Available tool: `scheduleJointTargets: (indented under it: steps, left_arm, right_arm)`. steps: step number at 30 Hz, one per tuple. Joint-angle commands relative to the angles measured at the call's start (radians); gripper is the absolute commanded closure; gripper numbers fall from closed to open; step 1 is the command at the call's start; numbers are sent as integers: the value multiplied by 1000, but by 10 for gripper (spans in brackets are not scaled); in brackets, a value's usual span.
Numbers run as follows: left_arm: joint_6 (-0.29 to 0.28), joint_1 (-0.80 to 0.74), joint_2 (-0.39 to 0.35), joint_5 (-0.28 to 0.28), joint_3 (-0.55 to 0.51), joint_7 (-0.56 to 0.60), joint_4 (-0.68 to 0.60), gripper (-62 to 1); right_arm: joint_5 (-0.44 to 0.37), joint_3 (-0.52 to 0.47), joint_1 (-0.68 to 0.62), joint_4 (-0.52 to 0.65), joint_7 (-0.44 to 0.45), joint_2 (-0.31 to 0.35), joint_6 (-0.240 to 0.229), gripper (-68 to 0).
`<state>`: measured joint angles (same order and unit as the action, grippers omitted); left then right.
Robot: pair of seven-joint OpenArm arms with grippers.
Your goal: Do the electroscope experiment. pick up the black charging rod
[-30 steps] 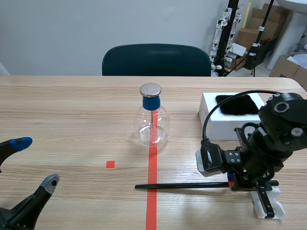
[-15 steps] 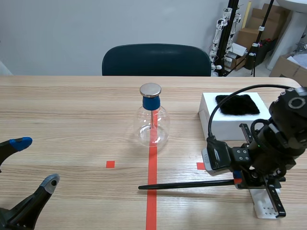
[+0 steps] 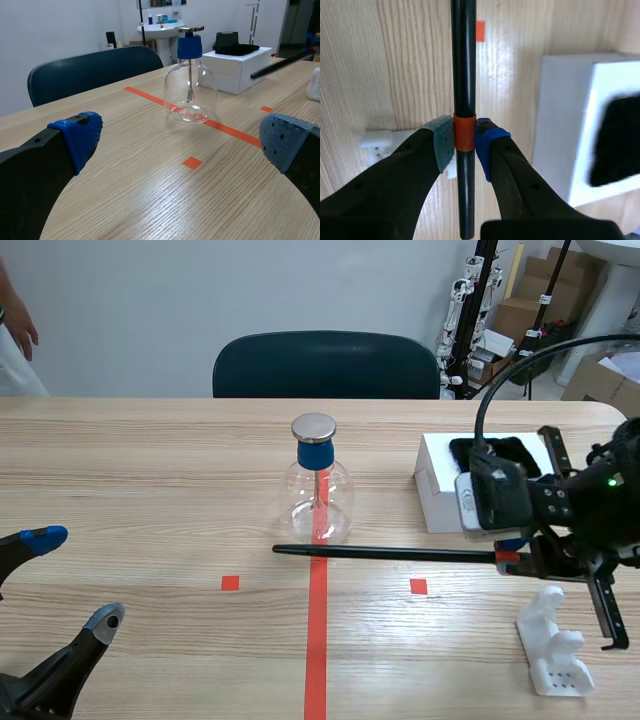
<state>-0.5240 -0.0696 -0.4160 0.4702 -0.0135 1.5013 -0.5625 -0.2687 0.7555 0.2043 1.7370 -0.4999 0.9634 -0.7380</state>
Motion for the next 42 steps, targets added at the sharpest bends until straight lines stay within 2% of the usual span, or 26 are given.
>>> scheduleJointTargets:
  steps: [1, 6, 10, 13, 14, 16, 19, 21, 24, 29, 33, 38, 42]
  left_arm:
    - [5, -2, -6, -13, -3, 50, -13, -623]
    - [5, -2, -6, -13, -3, 50, -13, -623]
    - [5, -2, -6, -13, -3, 50, -13, -623]
    - [5, -2, -6, -13, -3, 50, -13, -623]
    - [5, -2, -6, -13, -3, 50, -13, -623]
    - [5, -2, -6, -13, -3, 50, -13, -623]
    - [5, -2, -6, -13, -3, 50, -13, -623]
    - [5, -2, -6, -13, -3, 50, -13, -623]
    - [5, -2, -6, -13, -3, 50, -13, -623]
    - [5, -2, -6, -13, -3, 50, -13, -623]
    - [5, -2, -6, -13, -3, 50, -13, -623]
    - [5, -2, -6, -13, -3, 50, -13, -623]
    - [5, -2, -6, -13, -3, 50, -13, -623]
  right_arm:
    - [33, -63, -55, 48, 24, 16, -8, 0]
    - [232, -288, -301, 200, 110, 10, -2, 0]
    - [489, -462, -528, 297, 212, -58, 121, 0]
    - [652, -583, -680, 356, 284, -147, 135, 0]
    - [700, -616, -725, 375, 311, -179, 153, 0]
    - [807, -672, -814, 407, 380, -240, 249, 0]
    - [956, -716, -932, 444, 482, -324, 432, 0]
    - [1035, -727, -998, 456, 537, -375, 537, 0]
    - [1147, -729, -1079, 457, 606, -440, 666, 0]
    - [1259, -729, -1200, 457, 694, -537, 859, 0]
    - [1294, -729, -1279, 457, 739, -606, 990, 0]
    - [1318, -729, -1354, 457, 777, -682, 1072, 0]
    - [1321, -729, -1394, 457, 845, -718, 1160, 0]
